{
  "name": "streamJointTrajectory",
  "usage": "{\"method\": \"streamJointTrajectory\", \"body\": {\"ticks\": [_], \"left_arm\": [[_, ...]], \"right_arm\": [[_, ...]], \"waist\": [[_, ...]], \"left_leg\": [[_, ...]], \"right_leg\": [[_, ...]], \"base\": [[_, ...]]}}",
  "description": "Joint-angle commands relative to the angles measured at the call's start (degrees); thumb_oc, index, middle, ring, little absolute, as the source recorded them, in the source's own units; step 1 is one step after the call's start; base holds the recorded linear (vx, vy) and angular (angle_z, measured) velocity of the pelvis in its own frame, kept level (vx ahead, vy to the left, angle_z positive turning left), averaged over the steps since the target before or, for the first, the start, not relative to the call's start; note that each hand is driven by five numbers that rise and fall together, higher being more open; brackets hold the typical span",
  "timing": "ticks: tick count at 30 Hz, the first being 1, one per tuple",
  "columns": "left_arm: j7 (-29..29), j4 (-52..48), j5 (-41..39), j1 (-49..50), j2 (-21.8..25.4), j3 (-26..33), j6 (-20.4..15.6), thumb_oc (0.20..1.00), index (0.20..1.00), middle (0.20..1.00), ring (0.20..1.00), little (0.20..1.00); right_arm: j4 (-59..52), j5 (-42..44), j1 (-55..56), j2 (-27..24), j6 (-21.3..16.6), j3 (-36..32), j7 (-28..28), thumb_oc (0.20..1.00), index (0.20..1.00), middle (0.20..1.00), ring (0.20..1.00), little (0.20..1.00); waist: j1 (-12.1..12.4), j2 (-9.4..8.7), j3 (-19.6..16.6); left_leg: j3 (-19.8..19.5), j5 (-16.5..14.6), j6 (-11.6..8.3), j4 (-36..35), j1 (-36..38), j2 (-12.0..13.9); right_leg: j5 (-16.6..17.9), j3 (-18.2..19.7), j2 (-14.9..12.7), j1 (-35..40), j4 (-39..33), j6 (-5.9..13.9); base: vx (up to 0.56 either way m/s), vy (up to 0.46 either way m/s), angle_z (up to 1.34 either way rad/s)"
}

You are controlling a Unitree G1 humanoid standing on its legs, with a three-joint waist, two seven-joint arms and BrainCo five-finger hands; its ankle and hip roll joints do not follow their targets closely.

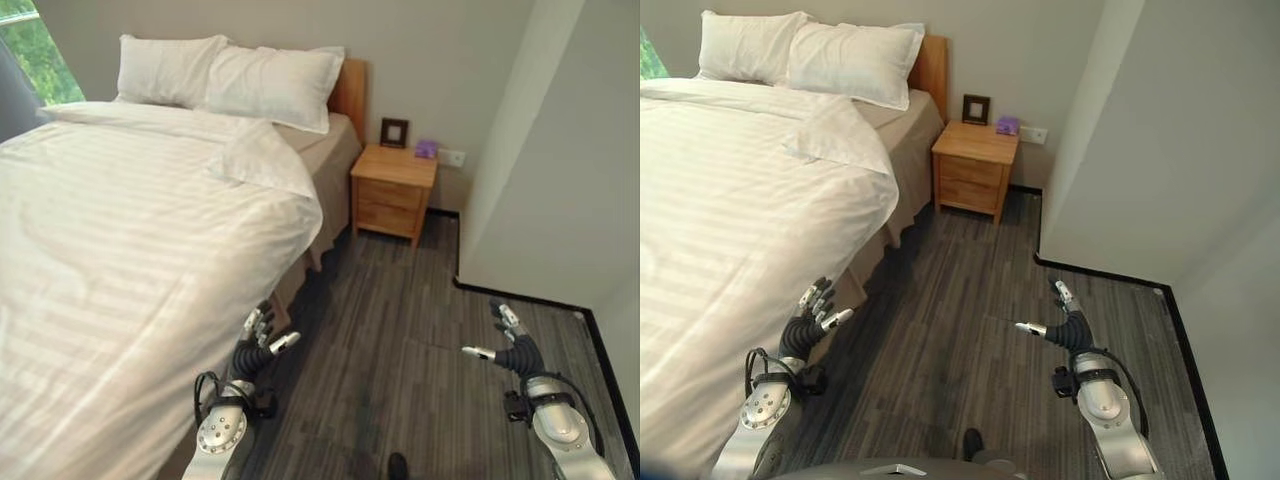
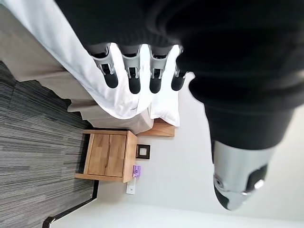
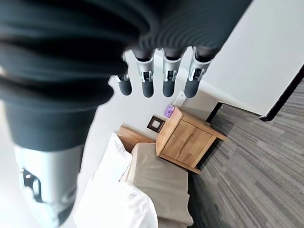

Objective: Making the bed.

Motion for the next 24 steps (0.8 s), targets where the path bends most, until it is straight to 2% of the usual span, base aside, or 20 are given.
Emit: {"method": "streamJointTrajectory", "body": {"ticks": [1, 17, 18, 24], "left_arm": [[0.14, -1.26, 0.39, -2.35, 2.09, 0.64, -2.49, 1.0, 1.0, 1.0, 1.0, 1.0], [0.1, -1.07, 0.19, -2.04, 1.88, 0.45, -2.54, 1.0, 1.0, 1.0, 1.0, 1.0], [3.75, 11.01, -2.48, -11.19, 1.0, -5.37, 0.31, 1.0, 1.0, 1.0, 1.0, 1.0], [1.83, 12.09, 0.26, -10.9, 1.46, -5.53, 1.18, 1.0, 1.0, 1.0, 1.0, 1.0]], "right_arm": [[-1.24, 2.09, -3.37, 0.6, -2.56, -0.79, -1.14, 1.0, 1.0, 1.0, 1.0, 1.0], [-0.67, 2.23, -3.06, 0.56, -2.77, -0.64, -1.39, 1.0, 1.0, 1.0, 1.0, 1.0], [12.32, 8.83, -12.9, 1.44, 0.33, 4.66, -5.42, 1.0, 1.0, 1.0, 1.0, 1.0], [13.36, 4.6, -12.28, 0.6, 0.56, 4.74, -4.41, 1.0, 1.0, 1.0, 1.0, 1.0]], "waist": [[-0.73, 0.09, 1.93], [-0.84, 0.17, 2.02], [-3.26, 1.69, 5.25], [-3.71, 1.46, 4.08]], "left_leg": [[2.38, -0.42, 1.79, 0.69, -2.93, 0.17], [2.56, -0.83, 1.71, 0.69, -2.66, 0.3], [13.31, 0.2, -1.49, 8.85, -7.68, 4.15], [13.64, 1.1, -1.03, 3.6, -4.32, 3.92]], "right_leg": [[-11.32, -1.75, -5.0, 6.1, 1.39, 3.2], [-11.37, -1.74, -4.95, 6.23, 1.41, 3.18], [-10.6, -7.45, -6.36, 3.12, 1.73, 2.56], [-9.75, -8.98, -7.28, 4.17, 1.89, 3.33]], "base": [[0.0, 0.0, 0.0], [0.0, 0.0, 0.0], [0.0, 0.0, 0.0], [0.04, 0.066, 0.28]]}}
